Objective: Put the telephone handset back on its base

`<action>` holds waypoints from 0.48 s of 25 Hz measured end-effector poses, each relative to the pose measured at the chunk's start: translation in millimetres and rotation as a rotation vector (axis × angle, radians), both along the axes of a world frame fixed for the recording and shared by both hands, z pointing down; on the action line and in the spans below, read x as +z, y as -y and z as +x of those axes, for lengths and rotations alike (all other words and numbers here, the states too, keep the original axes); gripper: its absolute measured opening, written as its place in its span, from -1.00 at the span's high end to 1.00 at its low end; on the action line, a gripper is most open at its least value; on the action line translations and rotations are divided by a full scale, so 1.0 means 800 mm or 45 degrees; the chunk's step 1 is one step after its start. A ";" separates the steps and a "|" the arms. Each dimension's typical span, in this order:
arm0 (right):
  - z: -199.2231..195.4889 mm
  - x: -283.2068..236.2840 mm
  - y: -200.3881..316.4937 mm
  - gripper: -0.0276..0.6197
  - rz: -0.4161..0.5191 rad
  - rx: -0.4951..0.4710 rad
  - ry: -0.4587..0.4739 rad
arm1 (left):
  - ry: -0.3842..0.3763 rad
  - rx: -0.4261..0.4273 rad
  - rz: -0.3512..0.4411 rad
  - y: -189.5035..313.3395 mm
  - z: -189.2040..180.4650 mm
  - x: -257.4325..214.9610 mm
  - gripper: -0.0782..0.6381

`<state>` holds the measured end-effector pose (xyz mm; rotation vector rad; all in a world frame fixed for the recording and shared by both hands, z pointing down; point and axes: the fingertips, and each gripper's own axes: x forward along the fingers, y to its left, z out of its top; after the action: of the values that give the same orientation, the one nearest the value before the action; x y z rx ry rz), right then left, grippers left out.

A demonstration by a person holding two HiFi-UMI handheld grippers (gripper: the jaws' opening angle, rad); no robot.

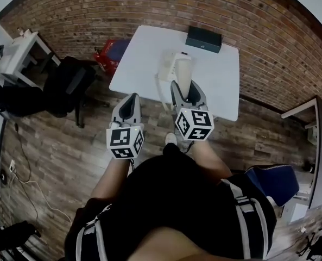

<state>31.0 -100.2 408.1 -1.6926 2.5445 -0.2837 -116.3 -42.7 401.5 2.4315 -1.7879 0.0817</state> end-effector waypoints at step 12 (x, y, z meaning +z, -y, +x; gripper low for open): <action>0.024 0.009 0.132 0.28 -0.058 -0.039 0.012 | 0.013 -0.026 -0.058 0.130 0.029 0.006 0.79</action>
<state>49.8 -206.0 414.9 -1.6643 2.5787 -0.3531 -92.9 -146.6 406.0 2.3854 -1.7949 0.1310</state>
